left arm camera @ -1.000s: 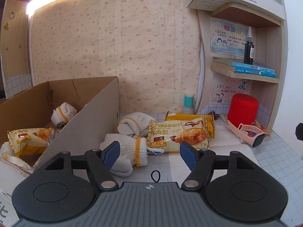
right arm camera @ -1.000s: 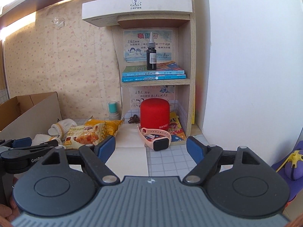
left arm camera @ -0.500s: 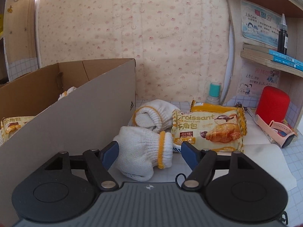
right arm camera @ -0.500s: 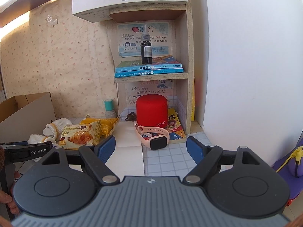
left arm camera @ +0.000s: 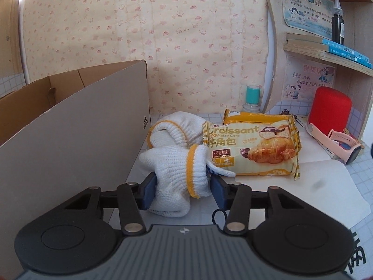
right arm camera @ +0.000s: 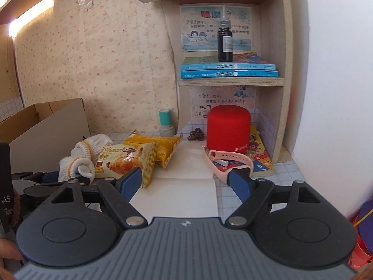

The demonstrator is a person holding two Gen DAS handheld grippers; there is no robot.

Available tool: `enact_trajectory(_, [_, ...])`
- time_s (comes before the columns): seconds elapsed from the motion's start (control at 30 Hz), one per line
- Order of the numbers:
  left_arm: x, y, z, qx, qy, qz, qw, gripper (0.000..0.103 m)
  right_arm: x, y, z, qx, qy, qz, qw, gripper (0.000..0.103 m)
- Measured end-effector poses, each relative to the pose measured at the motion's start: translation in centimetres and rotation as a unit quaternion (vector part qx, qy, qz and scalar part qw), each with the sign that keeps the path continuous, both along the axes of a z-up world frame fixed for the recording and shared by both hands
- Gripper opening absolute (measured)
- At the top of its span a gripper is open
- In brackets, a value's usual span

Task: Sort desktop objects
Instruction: 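Grasp an orange-cuffed white glove with the left tool while the right tool grasps the croissant package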

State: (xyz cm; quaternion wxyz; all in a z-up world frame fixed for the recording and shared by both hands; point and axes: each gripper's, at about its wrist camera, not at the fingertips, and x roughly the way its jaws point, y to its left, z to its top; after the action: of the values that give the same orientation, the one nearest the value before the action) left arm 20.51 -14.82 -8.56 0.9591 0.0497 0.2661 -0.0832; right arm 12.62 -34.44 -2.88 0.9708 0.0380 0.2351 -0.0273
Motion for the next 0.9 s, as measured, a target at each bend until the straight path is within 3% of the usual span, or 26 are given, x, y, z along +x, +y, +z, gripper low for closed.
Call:
enact_trajectory(0.13, [-0.5,0.5,0.0,-0.005,0.002,0.003,1.0,0.051,3.5,3.0,-0.2,-0.033,0.007,0.053,0.998,0.091])
enact_trajectory(0.27, [-0.8,1.3,0.0,-0.023,0.007,0.007,0.9997,0.051,7.0,5.9,-0.7,-0.069,0.023,0.104,0.992,0.091])
enact_trajectory(0.47, [-0.8,1.8,0.0,-0.042,0.009,0.007,0.9991,0.051,11.3,7.8,-1.2,-0.074,0.048,0.157,0.984,0.091])
enact_trajectory(0.63, [-0.7,2.2,0.0,-0.057,0.011,0.007,0.9983,0.051,13.7,8.9,-2.6,-0.106,0.092,0.169,0.976,0.093])
enact_trajectory(0.77, [-0.8,2.1,0.0,-0.058,0.011,0.007,0.9983,0.051,12.4,7.6,-3.1,-0.068,0.117,0.161,0.978,0.094])
enact_trajectory(0.9, [-0.9,2.0,0.0,-0.056,0.01,0.0,0.9984,0.054,10.1,6.5,-2.6,-0.036,0.109,0.169,0.979,0.094])
